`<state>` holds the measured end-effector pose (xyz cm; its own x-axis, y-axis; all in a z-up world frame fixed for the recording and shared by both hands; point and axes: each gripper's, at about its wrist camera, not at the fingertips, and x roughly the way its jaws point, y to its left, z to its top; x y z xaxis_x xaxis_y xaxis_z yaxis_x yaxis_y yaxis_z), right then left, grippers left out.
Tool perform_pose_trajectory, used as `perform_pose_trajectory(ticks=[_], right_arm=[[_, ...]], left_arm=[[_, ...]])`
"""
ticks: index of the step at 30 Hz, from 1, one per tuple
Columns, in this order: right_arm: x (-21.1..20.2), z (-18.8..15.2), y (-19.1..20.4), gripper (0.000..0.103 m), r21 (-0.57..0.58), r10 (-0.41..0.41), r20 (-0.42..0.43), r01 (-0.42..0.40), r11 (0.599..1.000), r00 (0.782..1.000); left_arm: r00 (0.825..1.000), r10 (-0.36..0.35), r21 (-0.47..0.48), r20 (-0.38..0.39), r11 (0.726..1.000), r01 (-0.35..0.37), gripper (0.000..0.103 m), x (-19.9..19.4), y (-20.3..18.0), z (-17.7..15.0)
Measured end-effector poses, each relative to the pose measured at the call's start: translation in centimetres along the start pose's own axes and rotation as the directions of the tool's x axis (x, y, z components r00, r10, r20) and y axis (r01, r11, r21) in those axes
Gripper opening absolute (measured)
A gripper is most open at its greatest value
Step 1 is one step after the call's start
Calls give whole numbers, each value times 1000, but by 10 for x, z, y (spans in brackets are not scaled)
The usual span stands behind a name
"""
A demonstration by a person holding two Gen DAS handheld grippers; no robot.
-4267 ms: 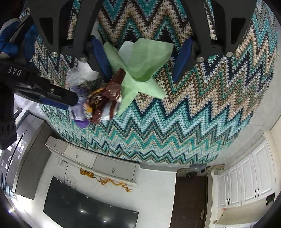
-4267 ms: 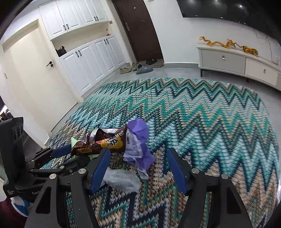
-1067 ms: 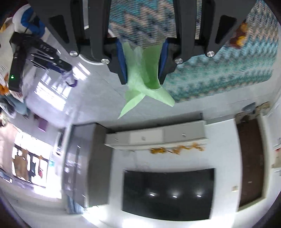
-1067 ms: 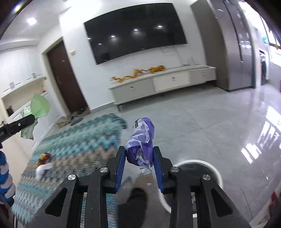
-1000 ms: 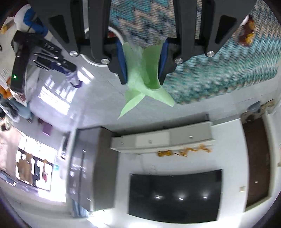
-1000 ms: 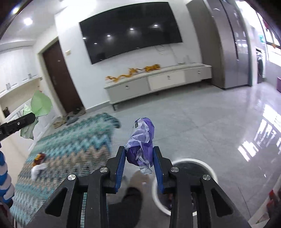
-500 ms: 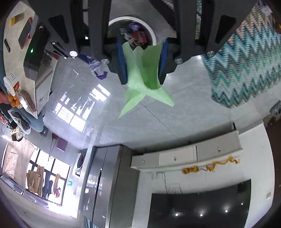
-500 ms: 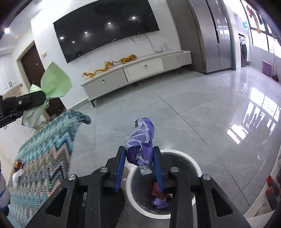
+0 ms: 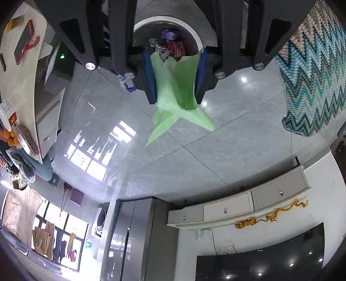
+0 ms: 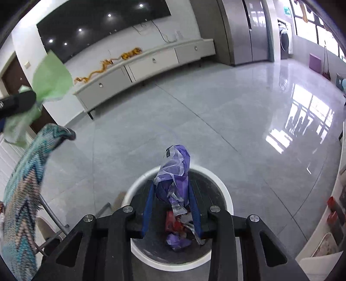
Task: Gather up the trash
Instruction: 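Lower both held items over the white bin and open both tools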
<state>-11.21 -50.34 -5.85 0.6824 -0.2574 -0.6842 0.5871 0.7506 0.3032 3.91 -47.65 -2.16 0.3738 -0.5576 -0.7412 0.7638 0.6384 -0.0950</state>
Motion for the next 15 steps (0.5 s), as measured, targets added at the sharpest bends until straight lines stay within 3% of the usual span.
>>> perform_pose_trajectory(ticks=[10, 15], right_arm=[[23, -6, -19, 30, 15, -41, -52, 42, 999, 998], [26, -4, -25, 30, 25, -55, -70, 57, 998, 996]], left_arm=[[997, -4, -45, -74, 999, 1, 33, 34, 6, -15], [993, -46, -88, -106, 995, 37, 35, 48, 10, -20]])
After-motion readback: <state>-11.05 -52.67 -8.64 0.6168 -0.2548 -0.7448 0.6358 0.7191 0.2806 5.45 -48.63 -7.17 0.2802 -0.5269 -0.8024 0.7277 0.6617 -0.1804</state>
